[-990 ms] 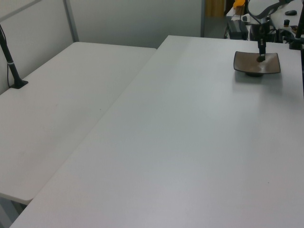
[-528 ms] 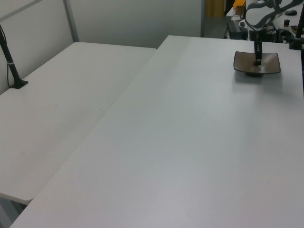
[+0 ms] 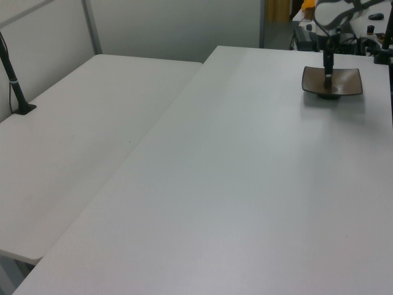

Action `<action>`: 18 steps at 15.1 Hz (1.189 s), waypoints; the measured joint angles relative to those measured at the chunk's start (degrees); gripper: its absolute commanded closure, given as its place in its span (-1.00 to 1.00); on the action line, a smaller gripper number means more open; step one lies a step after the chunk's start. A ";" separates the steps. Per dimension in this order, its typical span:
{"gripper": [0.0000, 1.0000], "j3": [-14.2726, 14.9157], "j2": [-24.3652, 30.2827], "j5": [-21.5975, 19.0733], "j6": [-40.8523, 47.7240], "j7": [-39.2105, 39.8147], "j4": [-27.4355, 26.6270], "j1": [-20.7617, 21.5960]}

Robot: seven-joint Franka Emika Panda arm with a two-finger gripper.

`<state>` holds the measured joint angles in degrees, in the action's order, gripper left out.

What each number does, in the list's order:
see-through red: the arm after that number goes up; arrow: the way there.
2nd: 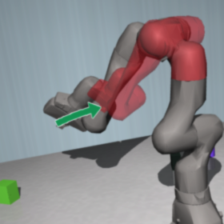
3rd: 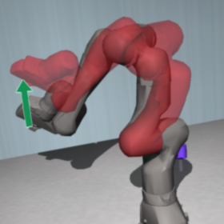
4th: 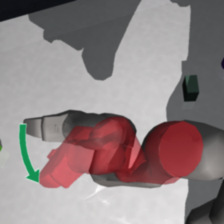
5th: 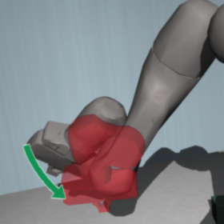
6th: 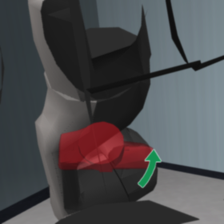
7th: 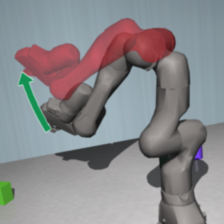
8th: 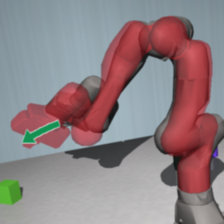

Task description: Strawberries on a ceramic plate

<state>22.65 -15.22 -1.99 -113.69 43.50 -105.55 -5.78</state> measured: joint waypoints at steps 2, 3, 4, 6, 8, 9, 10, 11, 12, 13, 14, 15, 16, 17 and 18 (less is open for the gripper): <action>-1.00 -1.86 2.18 -0.41 4.54 -0.15 1.95 0.86; -1.00 -2.66 3.32 -0.51 7.11 -0.16 3.24 1.24; -1.00 -3.48 4.45 -0.61 9.61 -0.16 4.59 1.52; -1.00 -6.11 7.10 -0.88 15.28 -1.26 8.03 1.78; -1.00 -7.88 9.27 -1.01 18.89 -6.14 10.23 2.14; -1.00 -8.77 10.41 -1.15 20.15 -9.37 10.93 2.58; -1.00 -9.73 11.51 -1.26 20.95 -12.75 11.33 3.21; -1.00 -10.84 12.39 -1.30 21.25 -16.21 11.52 3.91; -1.00 -12.22 13.10 -1.31 21.29 -20.16 11.61 4.57; -1.00 -13.88 13.56 -1.32 21.29 -24.10 11.73 5.03; -1.00 -15.57 13.83 -1.32 21.29 -27.74 11.85 5.39; -1.00 -17.16 13.95 -1.33 21.29 -30.89 11.97 5.64; -1.00 -18.81 13.98 -1.75 21.29 -34.13 12.05 6.15; -1.00 -19.71 13.99 -2.05 21.29 -35.35 12.08 6.37; -1.00 -21.05 14.01 -2.26 21.19 -36.66 12.20 6.76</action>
<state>1.60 -1.21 -4.25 -92.50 6.84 -93.35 0.98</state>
